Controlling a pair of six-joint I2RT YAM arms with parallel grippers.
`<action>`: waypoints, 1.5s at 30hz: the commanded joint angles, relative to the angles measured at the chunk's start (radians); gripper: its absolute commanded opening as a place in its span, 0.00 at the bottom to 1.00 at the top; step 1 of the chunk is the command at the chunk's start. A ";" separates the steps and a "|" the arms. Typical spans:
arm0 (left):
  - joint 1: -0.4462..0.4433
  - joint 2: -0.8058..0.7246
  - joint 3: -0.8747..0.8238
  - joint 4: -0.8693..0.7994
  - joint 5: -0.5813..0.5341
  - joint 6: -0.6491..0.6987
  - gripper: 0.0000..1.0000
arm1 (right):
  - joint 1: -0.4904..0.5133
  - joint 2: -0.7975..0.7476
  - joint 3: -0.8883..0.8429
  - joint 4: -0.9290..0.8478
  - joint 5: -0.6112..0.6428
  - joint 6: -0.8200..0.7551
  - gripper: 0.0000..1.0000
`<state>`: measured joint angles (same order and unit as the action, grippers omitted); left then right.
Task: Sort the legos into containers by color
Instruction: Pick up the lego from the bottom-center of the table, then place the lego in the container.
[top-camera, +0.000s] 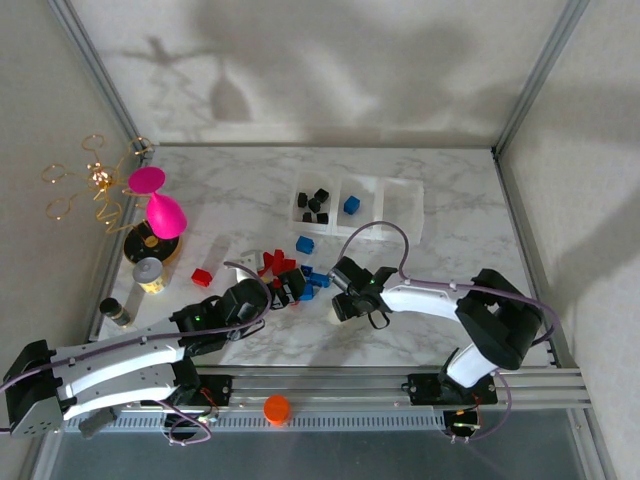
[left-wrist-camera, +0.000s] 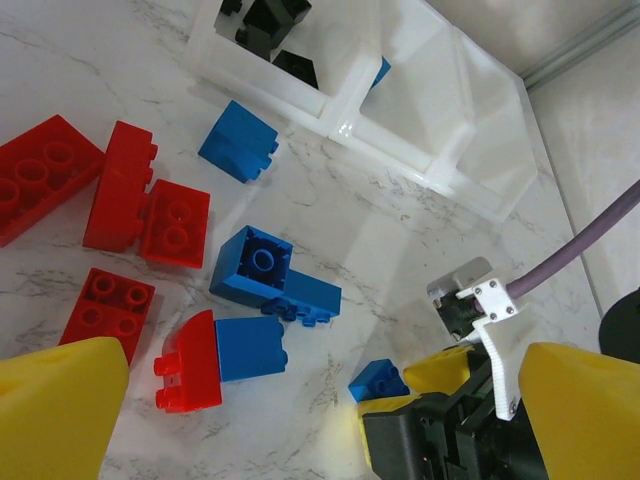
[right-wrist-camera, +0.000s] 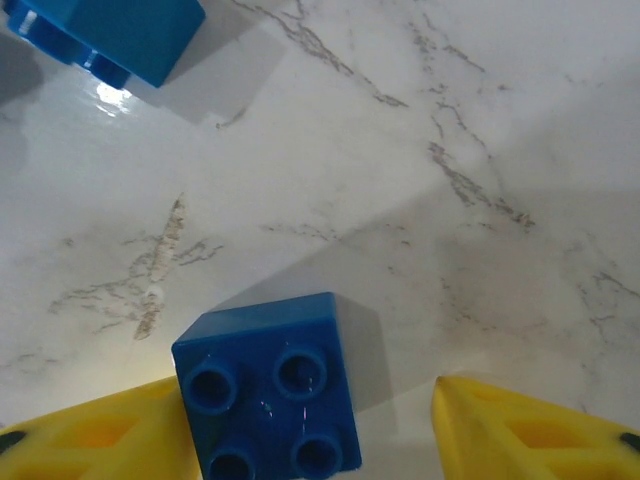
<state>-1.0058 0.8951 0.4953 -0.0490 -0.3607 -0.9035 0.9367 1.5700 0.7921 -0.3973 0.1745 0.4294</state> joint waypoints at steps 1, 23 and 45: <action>-0.007 -0.016 -0.001 -0.025 -0.034 -0.022 1.00 | 0.012 0.022 0.027 0.005 0.025 -0.017 0.56; -0.007 -0.021 0.028 -0.028 -0.069 0.025 1.00 | -0.006 -0.055 0.079 0.008 0.011 -0.011 0.27; 0.153 0.171 0.203 0.081 0.005 0.173 1.00 | -0.319 0.150 0.502 0.145 0.112 -0.089 0.28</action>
<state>-0.8726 1.0424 0.6529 -0.0128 -0.3847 -0.7666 0.6468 1.6707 1.2335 -0.2882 0.2691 0.3660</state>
